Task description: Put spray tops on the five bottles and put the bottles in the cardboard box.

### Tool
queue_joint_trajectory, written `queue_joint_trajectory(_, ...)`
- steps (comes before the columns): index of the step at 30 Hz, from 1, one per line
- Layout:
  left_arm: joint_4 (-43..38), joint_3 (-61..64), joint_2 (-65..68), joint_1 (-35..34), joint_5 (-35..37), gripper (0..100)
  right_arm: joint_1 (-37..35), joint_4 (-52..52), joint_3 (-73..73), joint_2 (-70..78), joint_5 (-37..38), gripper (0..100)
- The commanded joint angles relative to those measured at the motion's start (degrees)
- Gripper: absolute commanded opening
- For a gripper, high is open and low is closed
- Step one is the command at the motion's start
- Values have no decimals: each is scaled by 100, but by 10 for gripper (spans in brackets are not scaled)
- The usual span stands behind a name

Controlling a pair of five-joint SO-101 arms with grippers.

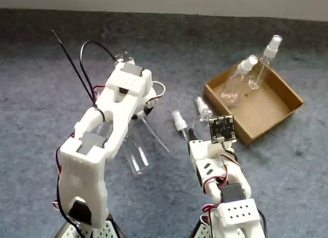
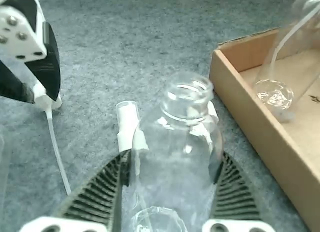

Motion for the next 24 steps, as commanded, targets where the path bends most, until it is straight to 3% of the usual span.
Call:
queue_joint_trajectory(1, 9, -251, -66, -40, 18, 21, -84, -101, -40, -31, -9, 107)
queue_joint_trajectory(10, -413, -251, -101, -40, -9, 24, -84, -101, -40, -31, -9, 107)
queue_joint_trajectory(13, -378, -251, -110, -66, -651, 31, -101, -101, -40, -31, -9, 107)
queue_joint_trajectory(16, -378, -242, -101, -92, -870, 89, -101, -101, -40, -31, -9, 107)
queue_joint_trajectory(24, -114, -224, -75, -101, -642, 303, -101, -101, -40, -31, -9, 107)
